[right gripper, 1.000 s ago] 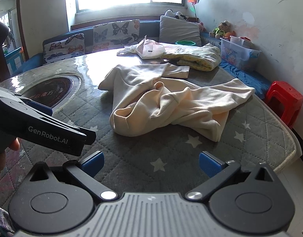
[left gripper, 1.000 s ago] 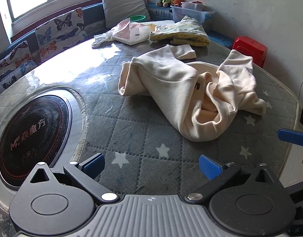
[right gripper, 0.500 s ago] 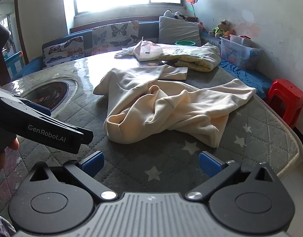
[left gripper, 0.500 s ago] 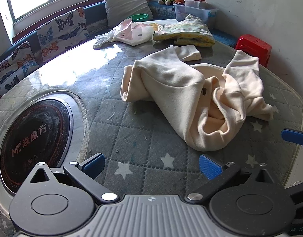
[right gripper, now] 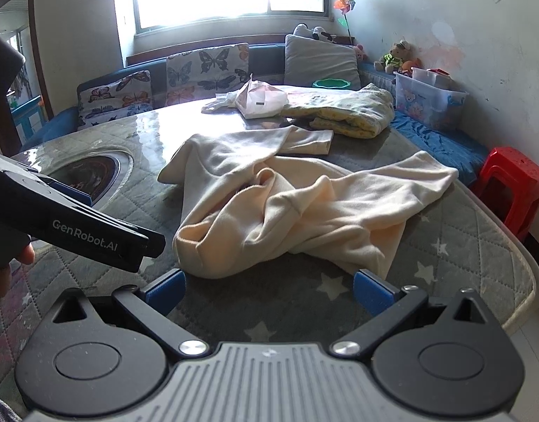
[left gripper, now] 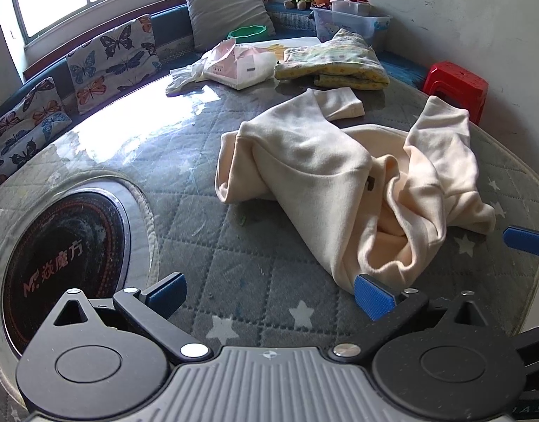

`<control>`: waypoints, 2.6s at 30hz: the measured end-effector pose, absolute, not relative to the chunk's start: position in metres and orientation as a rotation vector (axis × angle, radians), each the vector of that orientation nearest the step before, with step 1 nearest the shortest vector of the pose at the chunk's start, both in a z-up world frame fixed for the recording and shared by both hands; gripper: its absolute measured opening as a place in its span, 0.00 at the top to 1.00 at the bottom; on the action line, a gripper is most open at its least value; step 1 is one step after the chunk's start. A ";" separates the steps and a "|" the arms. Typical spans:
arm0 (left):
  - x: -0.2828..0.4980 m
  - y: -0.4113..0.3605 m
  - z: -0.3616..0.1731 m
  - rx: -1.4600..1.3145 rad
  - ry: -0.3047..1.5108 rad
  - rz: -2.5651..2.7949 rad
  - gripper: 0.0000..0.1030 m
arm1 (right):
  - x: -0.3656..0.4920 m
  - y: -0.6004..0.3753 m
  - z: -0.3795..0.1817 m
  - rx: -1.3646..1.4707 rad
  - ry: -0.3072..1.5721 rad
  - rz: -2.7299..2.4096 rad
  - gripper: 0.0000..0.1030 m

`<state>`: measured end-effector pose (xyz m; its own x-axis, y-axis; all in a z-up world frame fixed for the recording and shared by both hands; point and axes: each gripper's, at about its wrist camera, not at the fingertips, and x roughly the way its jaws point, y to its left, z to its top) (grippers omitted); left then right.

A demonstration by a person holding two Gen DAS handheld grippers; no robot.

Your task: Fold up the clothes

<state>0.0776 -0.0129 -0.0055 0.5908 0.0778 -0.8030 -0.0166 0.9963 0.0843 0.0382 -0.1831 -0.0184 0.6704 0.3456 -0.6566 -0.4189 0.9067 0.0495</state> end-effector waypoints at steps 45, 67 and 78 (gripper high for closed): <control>0.162 -0.035 0.022 0.111 0.872 0.025 0.10 | 0.106 -0.193 -0.018 -0.034 0.703 0.490 0.30; 0.225 -0.052 0.000 0.138 0.985 -0.032 0.48 | 0.135 -0.200 -0.028 0.073 0.779 0.523 0.56; 0.208 -0.035 0.008 0.102 0.966 -0.095 0.93 | 0.134 -0.203 -0.029 0.092 0.789 0.523 0.59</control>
